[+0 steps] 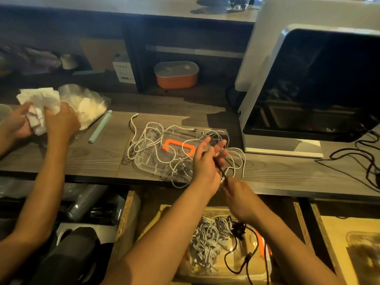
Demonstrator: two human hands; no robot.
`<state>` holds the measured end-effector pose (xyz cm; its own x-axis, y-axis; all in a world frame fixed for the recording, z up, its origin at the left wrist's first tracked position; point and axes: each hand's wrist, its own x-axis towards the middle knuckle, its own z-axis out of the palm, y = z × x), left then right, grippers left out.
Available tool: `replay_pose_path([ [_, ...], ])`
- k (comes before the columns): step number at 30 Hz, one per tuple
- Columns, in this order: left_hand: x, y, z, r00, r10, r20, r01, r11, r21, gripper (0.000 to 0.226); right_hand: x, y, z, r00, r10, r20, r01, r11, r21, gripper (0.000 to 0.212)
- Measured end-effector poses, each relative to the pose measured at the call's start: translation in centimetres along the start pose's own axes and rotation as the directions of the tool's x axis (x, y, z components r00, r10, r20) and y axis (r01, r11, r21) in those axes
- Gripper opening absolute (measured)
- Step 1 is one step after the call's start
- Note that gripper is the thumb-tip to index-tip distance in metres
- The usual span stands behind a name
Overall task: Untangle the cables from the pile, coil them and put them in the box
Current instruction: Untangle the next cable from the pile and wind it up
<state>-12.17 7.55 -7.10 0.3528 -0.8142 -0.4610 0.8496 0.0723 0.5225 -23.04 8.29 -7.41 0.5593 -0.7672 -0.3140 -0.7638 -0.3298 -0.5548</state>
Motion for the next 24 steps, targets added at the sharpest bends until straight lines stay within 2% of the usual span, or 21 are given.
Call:
replay_pose_path([
  [2, 0.6, 0.4, -0.2, 1.000, 0.020, -0.020, -0.020, 1.000, 0.014, 0.020, 0.1, -0.6, 0.7, 0.996, -0.008, 0.087, 0.011, 0.999, -0.042, 0.016],
  [4, 1.0, 0.7, -0.6, 0.990, 0.138, -0.001, -0.133, 0.958, 0.256, 0.026, -0.1, -1.1, 0.6, 0.991, 0.003, 0.136, 0.006, 0.998, -0.069, 0.013],
  [5, 1.1, 0.7, -0.8, 0.974, 0.227, 0.027, -0.218, 0.890, 0.401, 0.028, -0.2, -1.2, 0.4, 0.989, 0.001, 0.150, 0.010, 0.998, -0.068, 0.010],
  [6, 1.2, 0.7, -1.0, 0.945, 0.317, 0.073, -0.305, 0.782, 0.544, 0.030, -0.2, -1.4, 0.1, 0.987, -0.012, 0.159, 0.021, 0.998, -0.056, 0.009],
  [7, 1.4, 0.8, -1.2, 0.907, 0.395, 0.146, -0.384, 0.630, 0.675, 0.032, -0.3, -1.6, -0.2, 0.986, -0.031, 0.163, 0.038, 0.998, -0.040, 0.011],
  [8, 1.4, 1.0, -1.3, 0.863, 0.437, 0.252, -0.448, 0.433, 0.782, 0.034, -0.4, -1.7, -0.6, 0.986, -0.050, 0.160, 0.055, 0.998, -0.028, 0.015],
  [9, 1.5, 1.1, -1.5, 0.824, 0.422, 0.378, -0.492, 0.203, 0.847, 0.036, -0.4, -1.9, -1.2, 0.985, -0.061, 0.161, 0.066, 0.997, -0.029, 0.019],
  [10, 1.5, 1.2, -1.6, 0.798, 0.353, 0.488, -0.516, -0.017, 0.856, 0.040, -0.4, -1.9, -1.7, 0.983, -0.066, 0.172, 0.075, 0.996, -0.043, 0.019],
  [11, 1.5, 1.3, -1.7, 0.800, 0.233, 0.553, -0.525, -0.176, 0.833, 0.045, -0.4, -1.9, -2.3, 0.980, -0.063, 0.190, 0.078, 0.994, -0.072, 0.017],
  [12, 1.5, 1.5, -1.9, 0.813, 0.108, 0.572, -0.534, -0.255, 0.806, 0.047, -0.2, -1.7, -3.0, 0.976, -0.053, 0.212, 0.078, 0.991, -0.111, 0.016],
  [14, 1.2, 1.6, -2.0, 0.829, -0.090, 0.552, -0.553, -0.277, 0.786, 0.060, -0.1, -1.2, -4.6, 0.967, -0.032, 0.252, 0.073, 0.985, -0.156, 0.018],
  [16, 0.7, 1.7, -2.4, 0.815, -0.176, 0.551, -0.578, -0.290, 0.763, 0.080, 0.1, -0.8, -6.1, 0.975, -0.018, 0.223, 0.048, 0.990, -0.131, 0.015],
  [17, 0.5, 1.8, -2.7, 0.822, -0.190, 0.538, -0.570, -0.311, 0.761, 0.082, 0.1, -0.7, -6.8, 0.984, -0.014, 0.177, 0.033, 0.994, -0.101, 0.013],
  [19, 0.1, 1.8, -3.2, 0.860, -0.181, 0.478, -0.509, -0.367, 0.778, 0.067, 0.3, -0.4, -8.3, 0.999, 0.000, 0.045, 0.001, 0.999, -0.033, 0.009],
  [21, -0.2, 1.8, -3.8, 0.864, -0.177, 0.471, -0.498, -0.440, 0.747, 0.050, 0.8, -0.1, -9.3, 0.998, -0.006, -0.058, 0.005, 1.000, -0.014, 0.007],
  [24, -1.0, 2.1, -3.5, 0.837, -0.235, 0.493, -0.545, -0.435, 0.717, 0.034, 1.6, 0.1, -9.5, 0.986, -0.057, -0.155, 0.046, 0.996, -0.070, 0.008],
])
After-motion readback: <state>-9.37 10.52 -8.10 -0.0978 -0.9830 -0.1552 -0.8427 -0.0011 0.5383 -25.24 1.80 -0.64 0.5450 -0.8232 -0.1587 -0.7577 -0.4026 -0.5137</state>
